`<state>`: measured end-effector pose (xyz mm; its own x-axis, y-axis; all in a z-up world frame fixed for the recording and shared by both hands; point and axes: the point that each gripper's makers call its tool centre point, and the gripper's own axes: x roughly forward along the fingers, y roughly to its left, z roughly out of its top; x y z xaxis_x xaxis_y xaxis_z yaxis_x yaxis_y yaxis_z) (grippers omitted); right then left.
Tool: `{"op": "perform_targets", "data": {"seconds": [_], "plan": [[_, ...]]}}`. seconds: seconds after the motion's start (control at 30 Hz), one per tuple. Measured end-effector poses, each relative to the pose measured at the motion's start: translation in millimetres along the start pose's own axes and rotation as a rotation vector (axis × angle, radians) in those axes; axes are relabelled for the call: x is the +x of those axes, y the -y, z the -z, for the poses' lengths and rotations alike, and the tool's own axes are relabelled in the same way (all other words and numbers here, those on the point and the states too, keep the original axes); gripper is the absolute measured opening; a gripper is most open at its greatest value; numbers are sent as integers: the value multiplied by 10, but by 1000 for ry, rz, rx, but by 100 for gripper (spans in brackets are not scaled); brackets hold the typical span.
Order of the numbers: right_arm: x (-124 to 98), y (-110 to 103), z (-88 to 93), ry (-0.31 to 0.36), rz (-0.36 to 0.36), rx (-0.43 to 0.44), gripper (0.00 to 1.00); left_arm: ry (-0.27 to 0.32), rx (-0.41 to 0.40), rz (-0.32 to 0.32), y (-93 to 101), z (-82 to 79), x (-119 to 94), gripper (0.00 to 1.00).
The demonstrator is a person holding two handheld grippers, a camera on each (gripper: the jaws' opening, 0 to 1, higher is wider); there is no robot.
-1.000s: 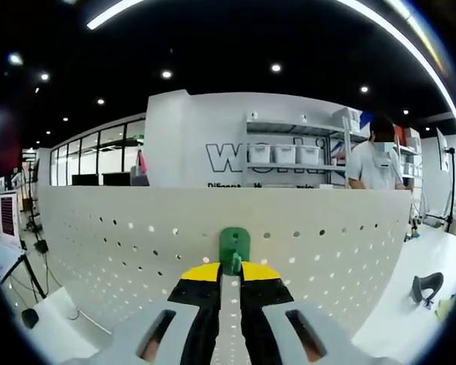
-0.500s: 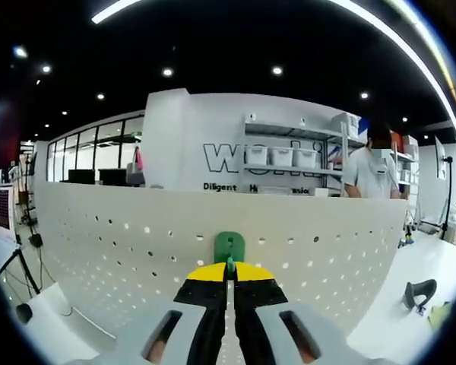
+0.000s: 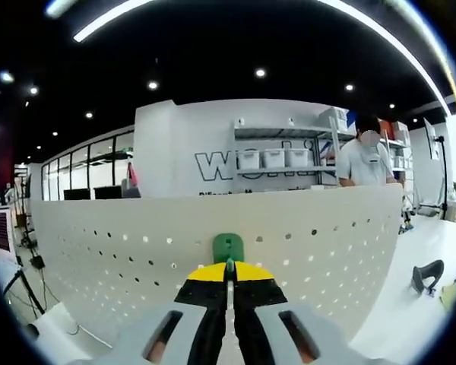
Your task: Insert the hook assembly into the mounting plate slot until the hook locks in place.
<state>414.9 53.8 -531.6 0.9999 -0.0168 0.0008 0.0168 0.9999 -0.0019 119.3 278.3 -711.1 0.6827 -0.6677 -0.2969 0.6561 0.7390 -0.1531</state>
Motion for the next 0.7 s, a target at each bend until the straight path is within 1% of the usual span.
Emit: {"op": "perform_targets", "data": {"seconds": [0.1, 0.2, 0.3, 0.33, 0.37, 0.4, 0.43, 0.47, 0.5, 0.57, 0.6, 0.67, 0.7], "plan": [[-2, -5, -3, 6, 10, -31, 0, 1, 1, 0, -1, -5, 0, 68], [14, -5, -18, 16, 9, -125, 0, -2, 2, 1, -5, -5, 4, 67], [11, 7, -15, 16, -4, -104, 0, 0, 4, 2, -6, -12, 5, 67], [14, 9, -15, 24, -10, -79, 0, 1, 3, 2, -6, -13, 5, 67], [21, 6, -17, 36, -17, -30, 0, 1, 3, 3, -4, -12, 7, 67], [22, 19, -13, 35, -22, -19, 0, -2, 4, 5, 1, -8, 9, 67], [23, 6, -17, 29, -18, -76, 0, -3, 6, 6, 9, -8, 10, 67], [21, -2, -23, 6, -16, -212, 0, -2, 7, 6, 13, -10, 11, 67], [21, -7, -19, -1, -20, -216, 0, 0, 3, 9, 21, -10, 15, 67], [10, -14, -6, -4, -36, -51, 0, 0, 0, 13, 32, -4, 27, 67], [9, 7, -7, -6, -39, -38, 0, -3, 1, 16, 40, 1, 36, 67], [6, 13, -9, -8, -39, -46, 0, -9, 12, 25, 64, -4, 50, 67], [4, 14, -7, -10, -39, -34, 0, -7, 15, 27, 71, -15, 50, 67]]}}
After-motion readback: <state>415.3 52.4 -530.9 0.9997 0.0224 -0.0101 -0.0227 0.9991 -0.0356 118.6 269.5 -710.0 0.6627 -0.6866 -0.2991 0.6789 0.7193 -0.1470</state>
